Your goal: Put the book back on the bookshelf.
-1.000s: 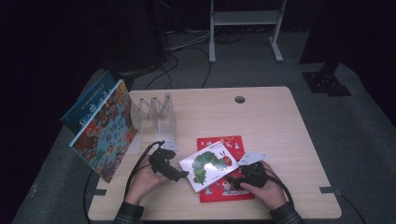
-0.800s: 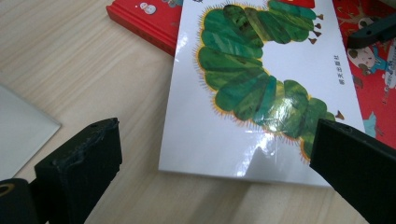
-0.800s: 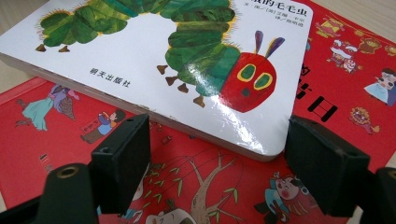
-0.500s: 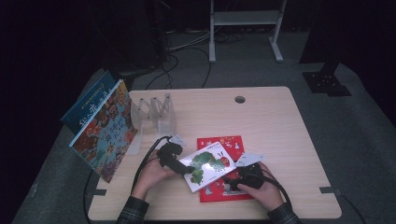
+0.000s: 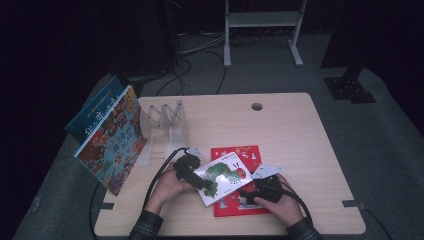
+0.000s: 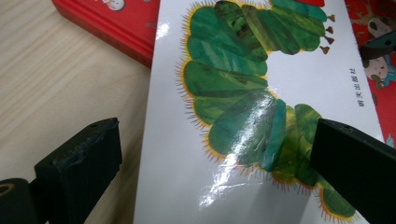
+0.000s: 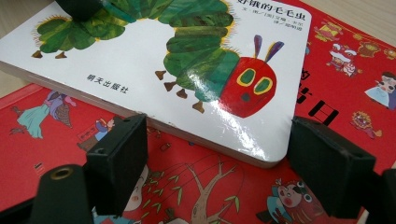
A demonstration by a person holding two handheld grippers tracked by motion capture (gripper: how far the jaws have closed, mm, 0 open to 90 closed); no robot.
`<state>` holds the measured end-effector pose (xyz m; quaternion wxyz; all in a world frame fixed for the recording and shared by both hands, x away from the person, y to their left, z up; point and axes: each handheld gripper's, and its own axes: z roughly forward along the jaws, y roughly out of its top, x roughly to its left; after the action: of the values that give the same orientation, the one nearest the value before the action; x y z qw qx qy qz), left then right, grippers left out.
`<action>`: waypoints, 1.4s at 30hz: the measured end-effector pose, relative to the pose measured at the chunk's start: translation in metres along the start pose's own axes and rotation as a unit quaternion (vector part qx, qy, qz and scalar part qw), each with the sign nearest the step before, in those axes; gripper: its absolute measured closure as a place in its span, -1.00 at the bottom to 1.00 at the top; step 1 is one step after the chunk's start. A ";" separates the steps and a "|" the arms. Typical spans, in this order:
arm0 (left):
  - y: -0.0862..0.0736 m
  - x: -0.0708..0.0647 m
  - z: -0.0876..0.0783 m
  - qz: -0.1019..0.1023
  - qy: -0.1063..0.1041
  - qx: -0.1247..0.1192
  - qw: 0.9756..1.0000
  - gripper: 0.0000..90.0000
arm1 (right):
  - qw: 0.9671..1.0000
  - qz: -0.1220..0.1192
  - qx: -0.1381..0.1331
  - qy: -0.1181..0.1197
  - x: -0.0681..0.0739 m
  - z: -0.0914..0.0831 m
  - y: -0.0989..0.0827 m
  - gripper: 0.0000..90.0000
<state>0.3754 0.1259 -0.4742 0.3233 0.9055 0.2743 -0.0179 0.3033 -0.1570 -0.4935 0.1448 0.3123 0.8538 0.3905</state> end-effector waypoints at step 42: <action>0.009 -0.014 -0.014 0.000 -0.026 -0.023 0.999 -0.95 | 0.999 0.024 0.002 -0.023 0.005 0.004 0.001 -0.75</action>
<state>0.3660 0.1219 -0.4553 0.3510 0.8972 0.2658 -0.0346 0.3024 -0.1510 -0.4954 0.1546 0.3425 0.8430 0.3850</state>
